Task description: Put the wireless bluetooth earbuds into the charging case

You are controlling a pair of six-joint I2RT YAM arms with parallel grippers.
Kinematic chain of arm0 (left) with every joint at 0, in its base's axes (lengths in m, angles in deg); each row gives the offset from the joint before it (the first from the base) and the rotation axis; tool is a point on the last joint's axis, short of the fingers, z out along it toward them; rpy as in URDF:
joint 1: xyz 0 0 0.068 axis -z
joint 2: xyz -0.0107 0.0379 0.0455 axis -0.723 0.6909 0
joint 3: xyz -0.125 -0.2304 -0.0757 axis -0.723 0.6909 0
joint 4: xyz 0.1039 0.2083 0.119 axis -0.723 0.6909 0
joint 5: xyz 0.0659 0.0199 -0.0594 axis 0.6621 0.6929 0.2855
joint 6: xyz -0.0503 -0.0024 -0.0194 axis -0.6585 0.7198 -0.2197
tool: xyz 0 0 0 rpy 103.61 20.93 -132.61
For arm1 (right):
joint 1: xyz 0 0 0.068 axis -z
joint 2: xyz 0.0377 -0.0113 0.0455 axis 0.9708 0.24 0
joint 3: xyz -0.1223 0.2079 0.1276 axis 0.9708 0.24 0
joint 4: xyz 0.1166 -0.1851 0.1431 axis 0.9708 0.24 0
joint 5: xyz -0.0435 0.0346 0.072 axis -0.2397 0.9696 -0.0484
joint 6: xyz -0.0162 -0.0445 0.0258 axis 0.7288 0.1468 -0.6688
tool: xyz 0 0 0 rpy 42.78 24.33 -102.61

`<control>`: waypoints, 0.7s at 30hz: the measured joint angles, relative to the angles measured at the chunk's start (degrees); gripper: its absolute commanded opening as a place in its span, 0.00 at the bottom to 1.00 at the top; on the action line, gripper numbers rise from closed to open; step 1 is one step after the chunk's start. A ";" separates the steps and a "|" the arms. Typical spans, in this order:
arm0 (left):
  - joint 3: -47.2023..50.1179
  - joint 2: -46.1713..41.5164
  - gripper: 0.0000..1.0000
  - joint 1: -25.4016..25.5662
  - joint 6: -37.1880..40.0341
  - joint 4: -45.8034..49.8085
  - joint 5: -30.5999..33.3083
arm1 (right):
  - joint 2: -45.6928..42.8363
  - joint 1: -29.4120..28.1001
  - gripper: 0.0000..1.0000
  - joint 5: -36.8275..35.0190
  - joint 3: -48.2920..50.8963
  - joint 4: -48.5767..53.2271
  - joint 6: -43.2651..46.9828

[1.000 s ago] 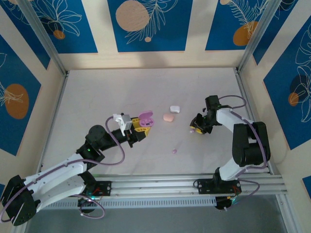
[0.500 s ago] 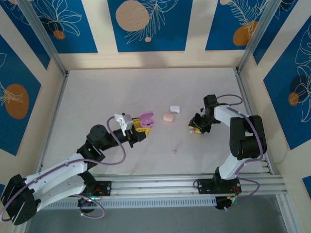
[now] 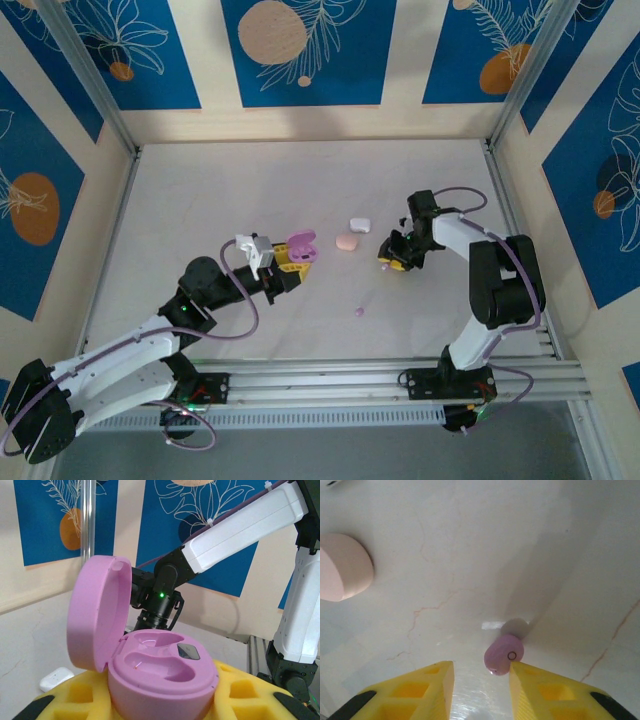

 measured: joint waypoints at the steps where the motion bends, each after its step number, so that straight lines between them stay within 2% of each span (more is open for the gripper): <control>1: 0.00 0.00 0.22 0.00 -0.02 0.02 0.02 | 0.35 -0.13 0.36 0.17 -0.52 0.13 0.13; 9: -0.07 0.00 0.23 0.00 -0.02 0.96 0.02 | 3.02 -1.79 0.36 -0.48 -4.13 1.14 0.61; 14: -0.07 0.00 0.23 0.00 -0.02 1.31 0.00 | 3.06 -2.29 0.42 -3.80 -5.25 2.93 -0.55; 21: -0.07 -0.13 0.23 0.00 -0.02 1.42 0.02 | 4.81 -2.38 0.41 -6.60 -6.82 4.24 -2.36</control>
